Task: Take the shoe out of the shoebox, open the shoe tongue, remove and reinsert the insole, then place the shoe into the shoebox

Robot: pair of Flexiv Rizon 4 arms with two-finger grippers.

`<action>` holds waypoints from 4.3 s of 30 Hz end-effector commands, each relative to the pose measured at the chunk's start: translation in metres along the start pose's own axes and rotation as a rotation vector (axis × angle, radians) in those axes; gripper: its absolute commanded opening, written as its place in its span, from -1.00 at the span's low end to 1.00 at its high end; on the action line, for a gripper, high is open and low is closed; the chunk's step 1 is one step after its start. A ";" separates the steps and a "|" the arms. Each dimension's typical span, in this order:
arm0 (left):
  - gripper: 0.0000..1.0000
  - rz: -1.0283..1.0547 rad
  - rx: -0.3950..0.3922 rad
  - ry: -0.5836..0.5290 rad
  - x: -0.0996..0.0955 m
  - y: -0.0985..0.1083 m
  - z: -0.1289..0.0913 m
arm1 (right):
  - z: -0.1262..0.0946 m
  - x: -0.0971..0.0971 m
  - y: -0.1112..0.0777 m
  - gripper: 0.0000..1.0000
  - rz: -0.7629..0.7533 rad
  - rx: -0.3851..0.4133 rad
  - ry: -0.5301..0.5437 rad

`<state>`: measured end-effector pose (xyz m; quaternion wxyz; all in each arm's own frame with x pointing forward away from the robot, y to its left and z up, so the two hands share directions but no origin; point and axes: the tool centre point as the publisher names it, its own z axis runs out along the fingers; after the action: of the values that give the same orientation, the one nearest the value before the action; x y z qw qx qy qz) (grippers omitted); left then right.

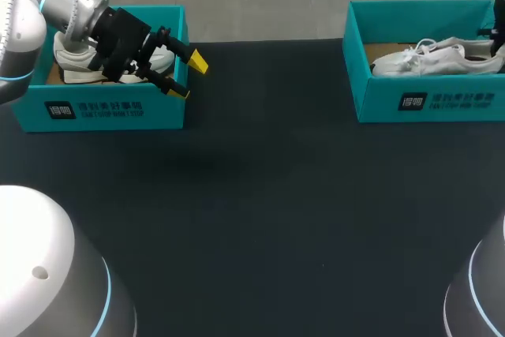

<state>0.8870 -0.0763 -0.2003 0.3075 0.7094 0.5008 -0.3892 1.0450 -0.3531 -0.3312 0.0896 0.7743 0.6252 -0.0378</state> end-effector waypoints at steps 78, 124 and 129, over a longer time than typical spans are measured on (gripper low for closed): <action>1.00 0.003 0.018 0.018 0.000 0.001 -0.003 | -0.131 0.038 -0.096 1.00 -0.129 -0.111 0.189; 1.00 -0.143 -0.169 0.857 0.113 0.037 -0.225 | -0.131 0.038 -0.096 1.00 -0.129 -0.111 0.189; 1.00 -0.189 -0.170 0.925 0.132 0.041 -0.241 | -0.131 0.038 -0.096 1.00 -0.129 -0.111 0.189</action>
<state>1.0008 0.1721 -0.1891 0.0885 0.7325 0.6748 -0.0179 0.9541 -0.2730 -0.2179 0.0694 0.7261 0.6811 0.0638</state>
